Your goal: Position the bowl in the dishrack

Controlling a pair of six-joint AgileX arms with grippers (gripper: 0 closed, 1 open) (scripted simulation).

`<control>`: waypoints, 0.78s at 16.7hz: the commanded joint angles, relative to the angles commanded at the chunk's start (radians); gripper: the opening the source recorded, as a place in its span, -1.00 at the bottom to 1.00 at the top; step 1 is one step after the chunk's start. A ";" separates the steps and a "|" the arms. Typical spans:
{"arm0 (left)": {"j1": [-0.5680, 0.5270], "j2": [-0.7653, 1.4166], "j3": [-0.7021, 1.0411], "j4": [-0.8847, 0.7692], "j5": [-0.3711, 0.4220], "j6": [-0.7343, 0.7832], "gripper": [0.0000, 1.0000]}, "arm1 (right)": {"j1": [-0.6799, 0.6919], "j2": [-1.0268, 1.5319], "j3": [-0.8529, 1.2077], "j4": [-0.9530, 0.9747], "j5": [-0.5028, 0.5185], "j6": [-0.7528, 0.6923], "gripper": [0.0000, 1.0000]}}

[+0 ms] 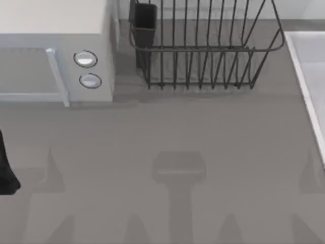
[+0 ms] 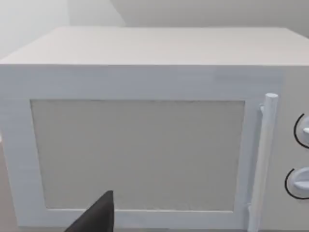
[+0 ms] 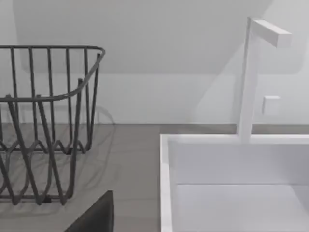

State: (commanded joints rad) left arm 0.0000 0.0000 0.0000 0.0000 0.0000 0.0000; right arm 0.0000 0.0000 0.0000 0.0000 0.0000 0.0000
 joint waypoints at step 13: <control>0.000 0.000 0.000 0.000 0.000 0.000 1.00 | -0.280 0.686 0.549 -0.538 0.004 -0.269 1.00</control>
State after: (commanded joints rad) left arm 0.0000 0.0000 0.0000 0.0000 0.0000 0.0000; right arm -0.2800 0.6857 0.5489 -0.5381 0.0040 -0.2686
